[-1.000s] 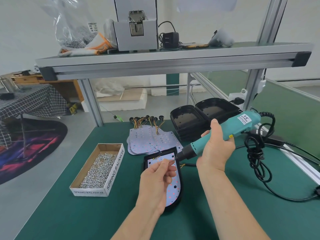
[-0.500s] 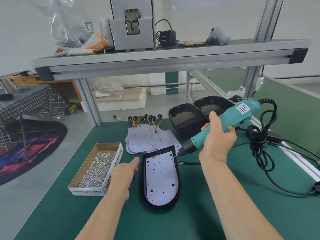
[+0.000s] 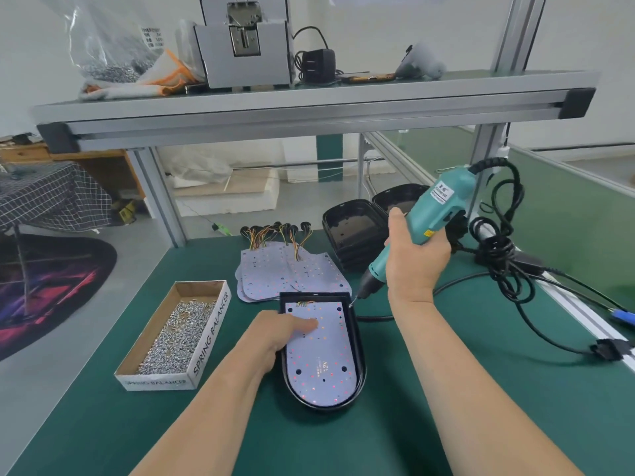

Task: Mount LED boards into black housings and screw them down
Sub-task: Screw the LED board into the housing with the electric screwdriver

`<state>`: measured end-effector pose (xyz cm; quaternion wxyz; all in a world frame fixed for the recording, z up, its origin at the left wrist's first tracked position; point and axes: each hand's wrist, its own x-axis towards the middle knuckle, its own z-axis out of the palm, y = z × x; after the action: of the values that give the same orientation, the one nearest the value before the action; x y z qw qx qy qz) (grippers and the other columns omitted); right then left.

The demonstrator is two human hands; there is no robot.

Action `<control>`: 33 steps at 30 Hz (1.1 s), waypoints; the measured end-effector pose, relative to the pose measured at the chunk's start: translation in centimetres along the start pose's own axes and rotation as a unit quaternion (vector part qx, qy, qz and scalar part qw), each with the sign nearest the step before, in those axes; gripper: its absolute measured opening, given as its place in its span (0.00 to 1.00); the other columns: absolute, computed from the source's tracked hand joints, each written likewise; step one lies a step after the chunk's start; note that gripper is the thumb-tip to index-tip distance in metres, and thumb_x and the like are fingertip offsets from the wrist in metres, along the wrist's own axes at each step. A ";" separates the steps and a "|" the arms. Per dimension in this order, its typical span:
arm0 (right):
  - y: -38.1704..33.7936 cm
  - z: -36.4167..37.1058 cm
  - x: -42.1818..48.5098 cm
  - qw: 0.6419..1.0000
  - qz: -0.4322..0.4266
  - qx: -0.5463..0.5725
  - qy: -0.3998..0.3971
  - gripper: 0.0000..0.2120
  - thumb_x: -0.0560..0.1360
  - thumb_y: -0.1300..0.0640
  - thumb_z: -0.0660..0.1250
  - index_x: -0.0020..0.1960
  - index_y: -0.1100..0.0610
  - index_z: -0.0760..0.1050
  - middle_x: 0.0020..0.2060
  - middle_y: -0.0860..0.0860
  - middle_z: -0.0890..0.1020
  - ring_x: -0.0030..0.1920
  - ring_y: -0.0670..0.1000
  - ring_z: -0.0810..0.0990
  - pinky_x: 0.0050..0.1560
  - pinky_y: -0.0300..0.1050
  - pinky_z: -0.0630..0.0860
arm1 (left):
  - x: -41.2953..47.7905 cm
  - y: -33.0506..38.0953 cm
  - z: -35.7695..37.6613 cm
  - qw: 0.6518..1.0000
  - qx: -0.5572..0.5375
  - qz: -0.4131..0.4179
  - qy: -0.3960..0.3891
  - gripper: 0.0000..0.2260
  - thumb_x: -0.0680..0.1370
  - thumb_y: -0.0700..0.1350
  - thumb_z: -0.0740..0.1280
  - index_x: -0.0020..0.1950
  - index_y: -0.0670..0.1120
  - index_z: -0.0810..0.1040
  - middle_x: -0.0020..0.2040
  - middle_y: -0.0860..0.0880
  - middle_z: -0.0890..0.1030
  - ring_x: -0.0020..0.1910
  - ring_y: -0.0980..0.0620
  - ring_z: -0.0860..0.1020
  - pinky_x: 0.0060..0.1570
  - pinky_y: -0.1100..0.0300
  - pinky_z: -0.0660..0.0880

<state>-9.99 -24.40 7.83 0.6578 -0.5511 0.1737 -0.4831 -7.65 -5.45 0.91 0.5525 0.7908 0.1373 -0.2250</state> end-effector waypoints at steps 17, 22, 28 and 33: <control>3.3 1.3 -1.0 0.995 -0.051 -0.076 -0.047 0.13 0.71 0.49 0.73 0.37 0.53 0.71 0.26 0.40 0.75 0.28 0.43 0.73 0.37 0.45 0.76 | 1.0 -0.5 0.3 1.000 0.003 -0.002 0.012 0.18 0.67 0.45 0.81 0.53 0.38 0.83 0.52 0.44 0.84 0.48 0.49 0.81 0.51 0.57 0.72; 3.6 1.5 -1.0 0.995 -0.045 -0.074 -0.053 0.13 0.72 0.51 0.73 0.37 0.53 0.70 0.26 0.41 0.74 0.28 0.42 0.73 0.36 0.43 0.76 | 0.9 -0.4 0.2 1.000 0.003 -0.002 0.009 0.16 0.68 0.46 0.81 0.49 0.40 0.82 0.46 0.48 0.83 0.43 0.54 0.77 0.50 0.57 0.69; 3.5 1.7 -1.0 0.993 -0.044 -0.076 -0.074 0.13 0.73 0.53 0.74 0.36 0.51 0.70 0.26 0.41 0.74 0.29 0.44 0.73 0.37 0.49 0.78 | 1.0 -0.4 0.3 1.000 0.005 0.002 0.009 0.16 0.68 0.46 0.81 0.49 0.40 0.83 0.46 0.49 0.82 0.43 0.54 0.77 0.51 0.57 0.69; 3.5 1.8 -1.2 0.992 -0.062 -0.081 -0.080 0.14 0.73 0.53 0.74 0.36 0.49 0.69 0.26 0.39 0.75 0.28 0.43 0.73 0.36 0.45 0.76 | 1.1 -0.6 0.3 1.000 0.000 0.000 0.012 0.18 0.68 0.47 0.81 0.52 0.39 0.83 0.50 0.45 0.84 0.54 0.46 0.80 0.54 0.55 0.71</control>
<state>-7.64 -22.65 4.94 0.5917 -0.6493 0.1246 -0.4613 -7.02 -5.54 -0.23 0.5508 0.7934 0.1443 -0.2153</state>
